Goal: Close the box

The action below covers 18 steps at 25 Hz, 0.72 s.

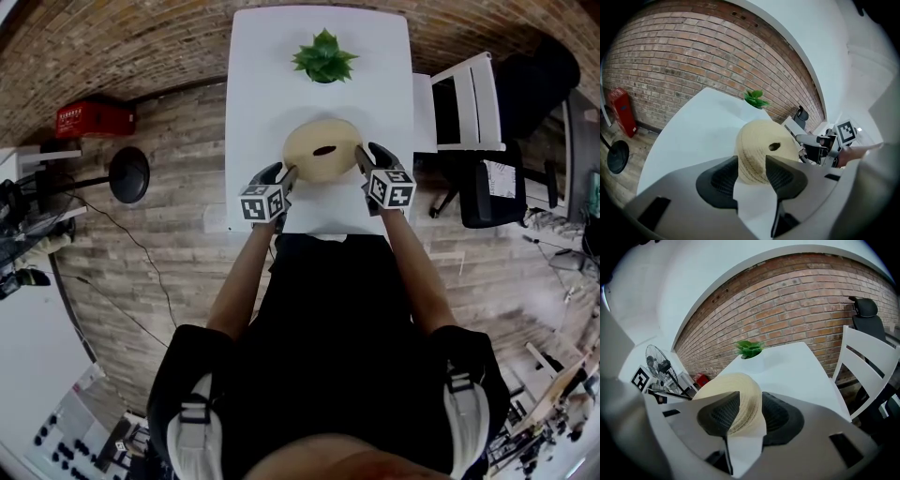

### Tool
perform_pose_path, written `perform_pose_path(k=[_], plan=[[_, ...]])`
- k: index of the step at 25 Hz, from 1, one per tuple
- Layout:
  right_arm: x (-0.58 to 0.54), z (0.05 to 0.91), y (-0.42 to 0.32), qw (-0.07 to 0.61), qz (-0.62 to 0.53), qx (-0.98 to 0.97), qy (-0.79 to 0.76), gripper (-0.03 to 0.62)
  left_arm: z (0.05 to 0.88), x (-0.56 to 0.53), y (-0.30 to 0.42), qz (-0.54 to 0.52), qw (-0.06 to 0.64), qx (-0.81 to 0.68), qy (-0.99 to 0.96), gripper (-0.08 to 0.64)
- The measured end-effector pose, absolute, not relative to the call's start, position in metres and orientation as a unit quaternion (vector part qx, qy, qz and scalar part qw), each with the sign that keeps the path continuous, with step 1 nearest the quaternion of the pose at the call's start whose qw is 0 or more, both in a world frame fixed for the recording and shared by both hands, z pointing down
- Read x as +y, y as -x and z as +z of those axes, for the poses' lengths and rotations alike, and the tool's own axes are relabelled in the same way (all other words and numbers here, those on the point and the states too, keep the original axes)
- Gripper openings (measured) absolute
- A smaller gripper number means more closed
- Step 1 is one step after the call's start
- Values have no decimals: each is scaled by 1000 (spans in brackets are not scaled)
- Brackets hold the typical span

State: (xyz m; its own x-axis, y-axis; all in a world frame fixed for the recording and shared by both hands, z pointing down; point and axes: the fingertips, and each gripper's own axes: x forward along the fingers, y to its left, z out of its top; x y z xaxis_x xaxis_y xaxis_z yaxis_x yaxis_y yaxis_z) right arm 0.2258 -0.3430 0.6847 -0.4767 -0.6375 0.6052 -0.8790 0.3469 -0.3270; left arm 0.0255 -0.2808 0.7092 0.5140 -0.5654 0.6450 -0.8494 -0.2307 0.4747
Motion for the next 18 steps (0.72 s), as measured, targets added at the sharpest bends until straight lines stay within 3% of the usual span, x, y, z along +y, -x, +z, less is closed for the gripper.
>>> perform_pose_path(k=[6, 9, 18], plan=[[-328, 677, -227, 186, 303, -803, -478, 74, 698, -276, -23, 181, 386, -459, -780, 193], [-321, 672, -223, 200, 276, -813, -472, 71, 693, -273, -23, 182, 377, -453, -787, 189], [-292, 668, -205, 215, 261, -840, -424, -2, 683, -264, -17, 196, 356, -448, -796, 75]])
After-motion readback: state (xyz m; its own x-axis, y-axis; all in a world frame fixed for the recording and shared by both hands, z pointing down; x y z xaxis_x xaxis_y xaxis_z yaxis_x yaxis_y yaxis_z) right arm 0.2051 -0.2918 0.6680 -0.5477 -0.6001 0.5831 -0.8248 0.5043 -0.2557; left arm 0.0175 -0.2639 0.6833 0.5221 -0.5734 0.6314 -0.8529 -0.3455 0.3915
